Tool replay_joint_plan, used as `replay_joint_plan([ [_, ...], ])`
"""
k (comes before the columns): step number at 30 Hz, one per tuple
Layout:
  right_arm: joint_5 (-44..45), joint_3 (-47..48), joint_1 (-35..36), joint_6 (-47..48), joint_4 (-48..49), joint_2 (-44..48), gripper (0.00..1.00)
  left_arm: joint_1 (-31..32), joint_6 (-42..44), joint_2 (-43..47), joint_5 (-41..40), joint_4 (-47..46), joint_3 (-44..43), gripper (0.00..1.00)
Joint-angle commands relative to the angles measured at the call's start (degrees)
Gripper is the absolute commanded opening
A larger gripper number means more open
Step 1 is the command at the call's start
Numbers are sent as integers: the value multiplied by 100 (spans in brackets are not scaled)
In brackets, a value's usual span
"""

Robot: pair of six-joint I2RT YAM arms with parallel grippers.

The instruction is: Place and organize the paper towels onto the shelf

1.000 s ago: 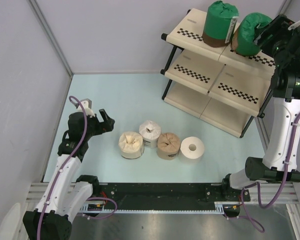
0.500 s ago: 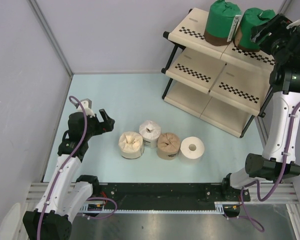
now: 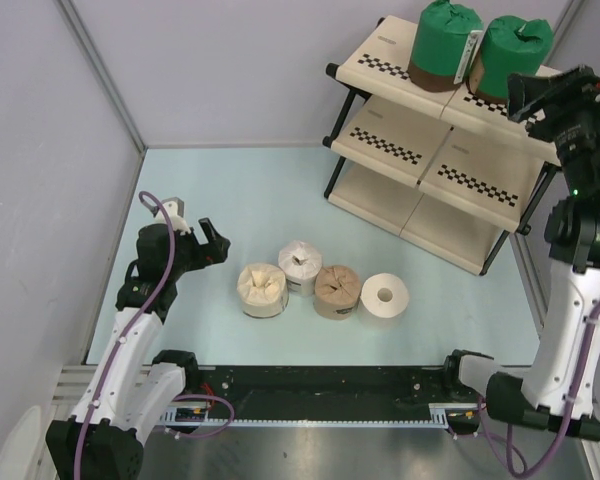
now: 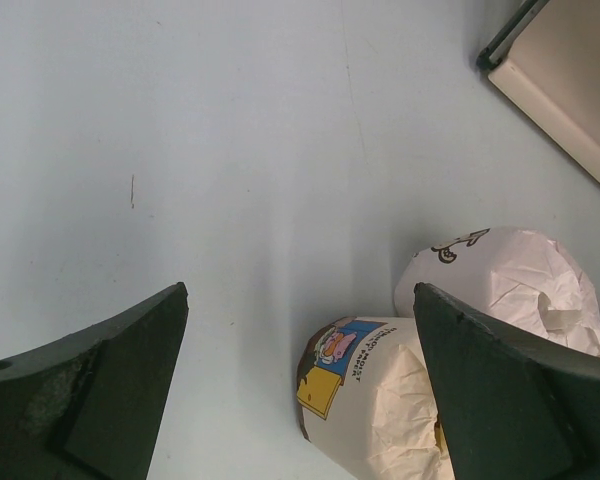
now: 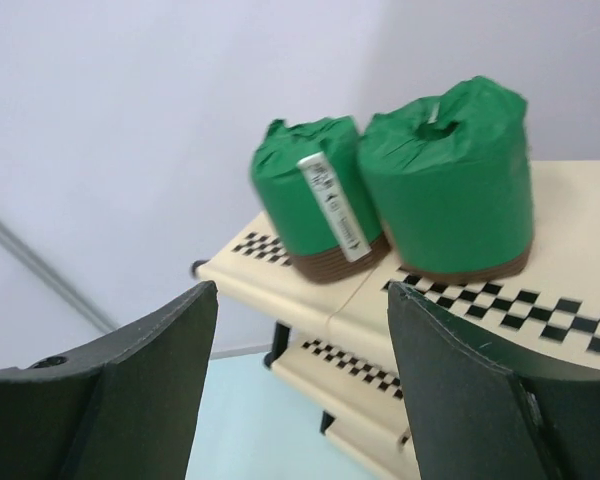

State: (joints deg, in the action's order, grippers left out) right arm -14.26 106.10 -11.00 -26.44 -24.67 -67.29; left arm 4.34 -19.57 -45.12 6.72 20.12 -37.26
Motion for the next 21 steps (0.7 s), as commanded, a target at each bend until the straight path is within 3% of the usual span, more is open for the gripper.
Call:
replay_joint_plan([
  [1,-542,-449,2,-221,112,391,73,-47,-64,3,128,-175,-36,100],
  [6,-1026,-907,265,32,-46,550,73,-47,-64,-32,145,-158,-36,100],
  [12,-351,-259,1565,560,-240,-177,71,-47,-55,-49,128,-158,-36,100],
  [16,-112,129,2181,544,-13,-785,61,-47,-55,-40,66,-140,-36,100],
  [21,-139,568,2217,411,322,-1497,47,-47,-55,-67,66,-140,-45,100],
])
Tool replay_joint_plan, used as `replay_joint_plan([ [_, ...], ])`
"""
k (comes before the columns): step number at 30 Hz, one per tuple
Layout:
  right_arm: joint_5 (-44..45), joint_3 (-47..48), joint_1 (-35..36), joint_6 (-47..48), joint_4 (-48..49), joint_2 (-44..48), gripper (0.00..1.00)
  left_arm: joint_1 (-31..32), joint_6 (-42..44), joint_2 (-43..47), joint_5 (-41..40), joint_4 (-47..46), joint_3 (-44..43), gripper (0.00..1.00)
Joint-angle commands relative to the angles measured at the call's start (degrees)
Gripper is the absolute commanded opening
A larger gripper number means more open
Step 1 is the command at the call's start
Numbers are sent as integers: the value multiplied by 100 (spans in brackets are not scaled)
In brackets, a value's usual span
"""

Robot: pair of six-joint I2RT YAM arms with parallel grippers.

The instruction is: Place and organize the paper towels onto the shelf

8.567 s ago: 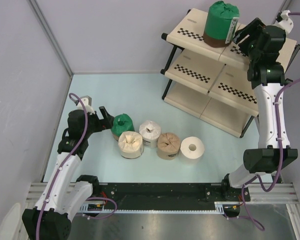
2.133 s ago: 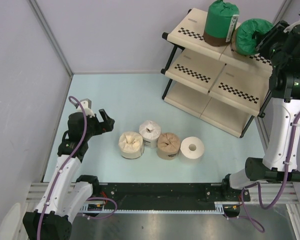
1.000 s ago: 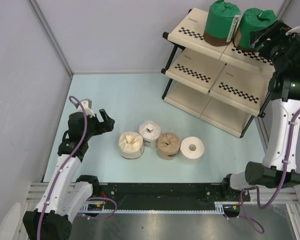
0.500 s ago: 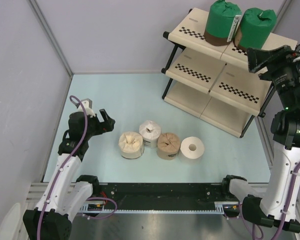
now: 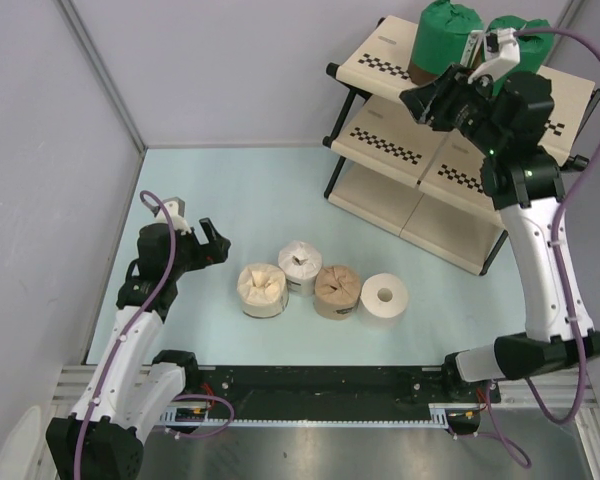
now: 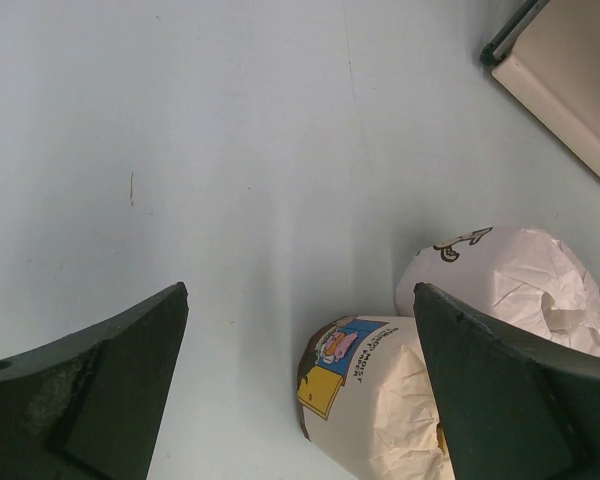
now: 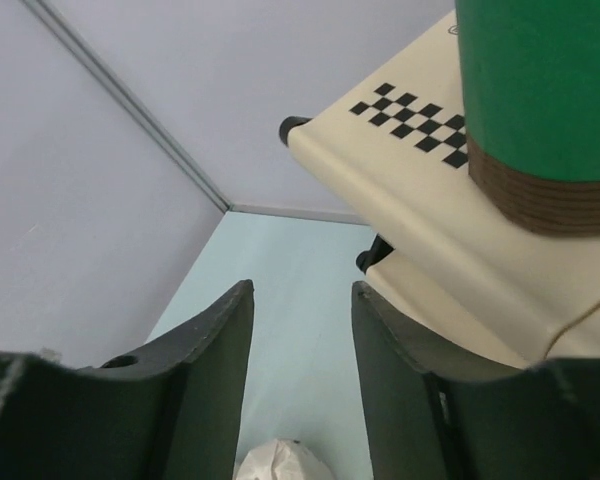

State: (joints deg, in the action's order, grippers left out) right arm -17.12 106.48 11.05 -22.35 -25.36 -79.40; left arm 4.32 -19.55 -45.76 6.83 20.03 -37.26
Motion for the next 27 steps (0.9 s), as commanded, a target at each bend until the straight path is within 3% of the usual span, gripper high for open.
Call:
replay_joint_plan([
  [1,192,697,20,63,409,-478,46,-45,-58,-21,81,-131,-45,100],
  [11,447,1498,-94,231,629,-1420,44,-45,-58,-4,117,-140,-45,100],
  [27,992,1613,-129,257,770,-1614,43,-45,-49,-12,134,-140,-45,100],
])
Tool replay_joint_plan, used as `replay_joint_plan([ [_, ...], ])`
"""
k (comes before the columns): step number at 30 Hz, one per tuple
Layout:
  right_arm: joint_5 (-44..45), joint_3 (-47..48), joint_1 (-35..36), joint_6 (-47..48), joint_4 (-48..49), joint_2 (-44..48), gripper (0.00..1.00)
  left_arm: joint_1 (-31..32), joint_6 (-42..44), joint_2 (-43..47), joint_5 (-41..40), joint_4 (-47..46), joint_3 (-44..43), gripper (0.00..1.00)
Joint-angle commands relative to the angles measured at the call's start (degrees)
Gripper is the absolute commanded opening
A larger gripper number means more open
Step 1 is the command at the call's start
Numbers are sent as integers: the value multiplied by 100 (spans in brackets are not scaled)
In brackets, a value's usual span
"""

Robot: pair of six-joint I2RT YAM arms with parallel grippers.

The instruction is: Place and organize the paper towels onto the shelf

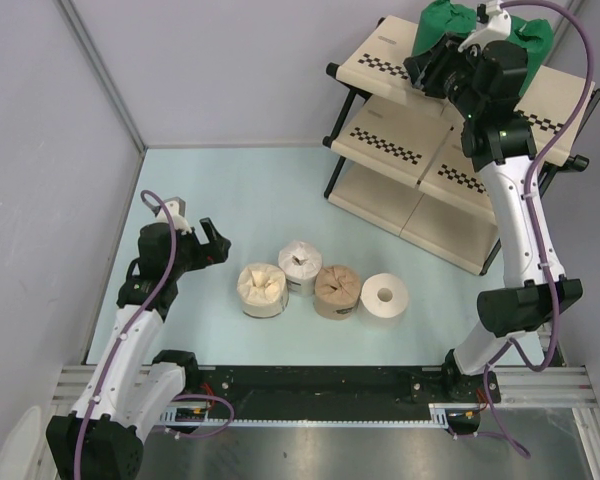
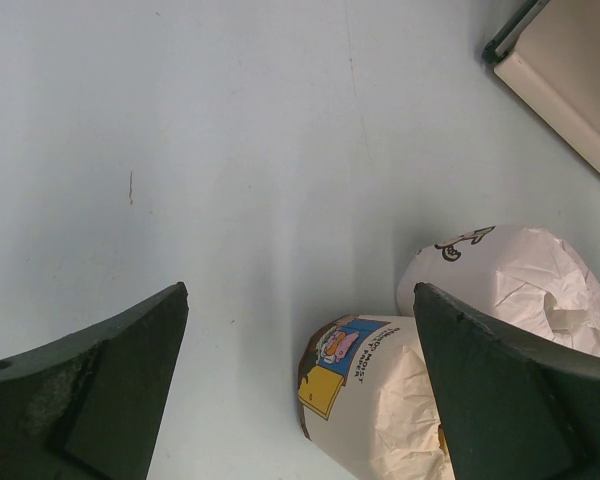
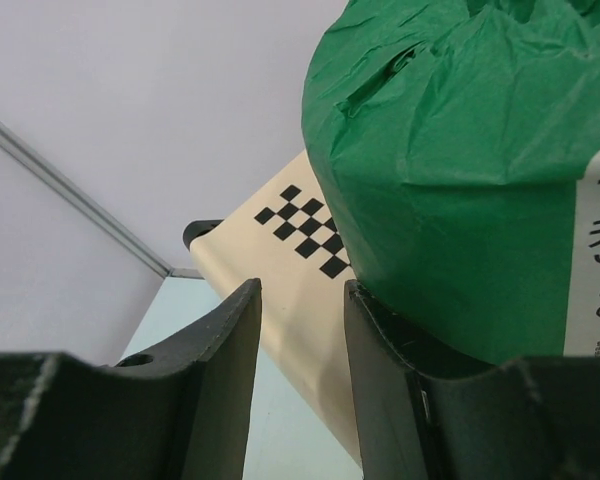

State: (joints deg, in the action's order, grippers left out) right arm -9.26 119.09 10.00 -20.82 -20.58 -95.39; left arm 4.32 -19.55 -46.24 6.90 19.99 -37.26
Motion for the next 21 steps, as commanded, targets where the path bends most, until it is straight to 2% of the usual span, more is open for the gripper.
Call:
replay_joint_plan([
  [1,222,369,-33,104,291,-32,43,-45,-49,45,128,-136,-45,100],
  [21,706,501,-24,166,230,-172,43,-45,-40,36,110,-136,-54,100],
])
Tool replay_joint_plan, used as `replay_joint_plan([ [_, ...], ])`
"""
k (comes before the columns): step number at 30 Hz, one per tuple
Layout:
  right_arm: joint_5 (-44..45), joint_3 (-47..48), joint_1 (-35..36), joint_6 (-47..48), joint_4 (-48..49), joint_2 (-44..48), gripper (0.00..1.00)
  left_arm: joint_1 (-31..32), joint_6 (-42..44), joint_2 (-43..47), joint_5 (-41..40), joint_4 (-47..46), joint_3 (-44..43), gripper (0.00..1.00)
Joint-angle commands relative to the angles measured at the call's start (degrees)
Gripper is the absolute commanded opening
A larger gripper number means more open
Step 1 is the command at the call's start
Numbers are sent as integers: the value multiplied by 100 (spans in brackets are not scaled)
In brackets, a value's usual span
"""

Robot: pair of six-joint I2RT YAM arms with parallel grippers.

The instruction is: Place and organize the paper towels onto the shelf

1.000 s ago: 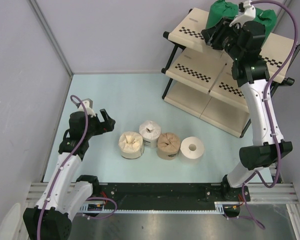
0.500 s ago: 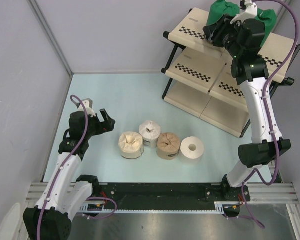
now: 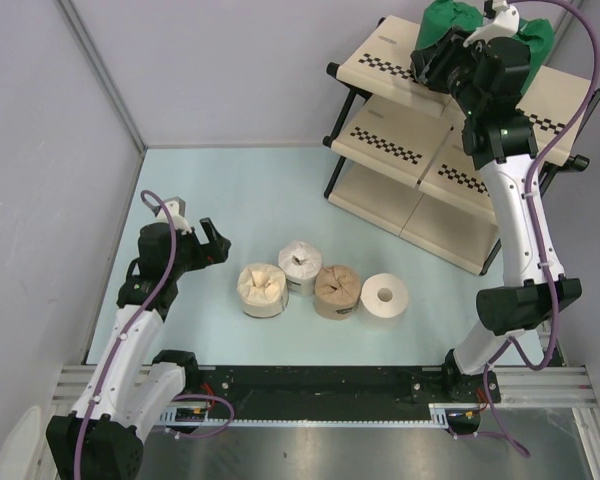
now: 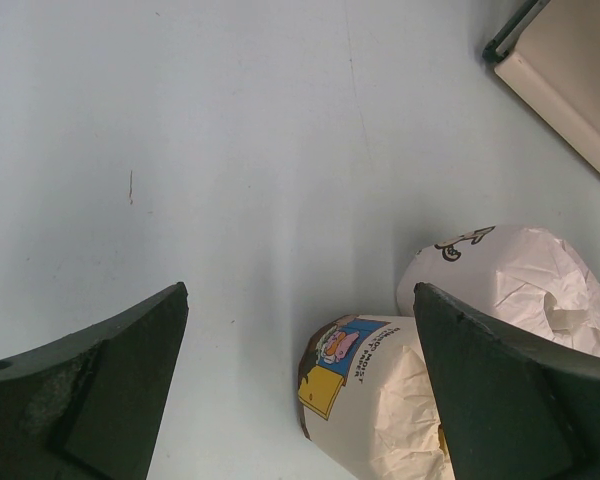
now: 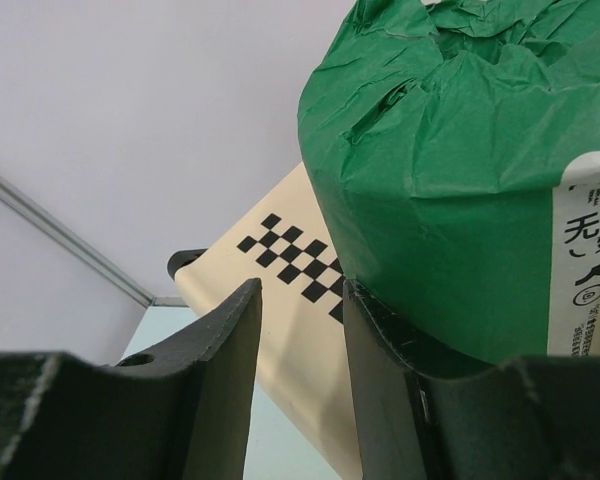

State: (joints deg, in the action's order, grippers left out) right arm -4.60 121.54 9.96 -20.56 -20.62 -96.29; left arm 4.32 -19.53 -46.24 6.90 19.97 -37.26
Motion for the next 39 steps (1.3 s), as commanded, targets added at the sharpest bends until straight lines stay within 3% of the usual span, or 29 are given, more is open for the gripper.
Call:
replay_joint_plan([
  [1,249,265,-20,140,243,-92,43,-45,-33,27,110,-125,-54,100],
  [9,214,476,-20,210,216,-311,43,-45,-42,27,101,-125,-54,100],
  [16,-1127,143,6,201,875,-48,46,-45,-33,18,101,-125,-62,100],
  [20,-1780,-199,68,96,1130,347,49,-45,-42,18,101,-125,-54,100],
  [24,-1843,-867,383,174,781,1249,52,-45,-42,36,110,-124,-54,100],
  [31,-1009,-3081,1859,333,357,2685,62,-45,-42,-61,172,-142,-62,100],
  [35,-271,-4004,3184,473,-387,2844,70,-45,-42,-34,163,-133,-54,100],
  [39,703,-4488,3943,395,-952,2537,78,-45,-42,-43,172,-142,-45,100],
])
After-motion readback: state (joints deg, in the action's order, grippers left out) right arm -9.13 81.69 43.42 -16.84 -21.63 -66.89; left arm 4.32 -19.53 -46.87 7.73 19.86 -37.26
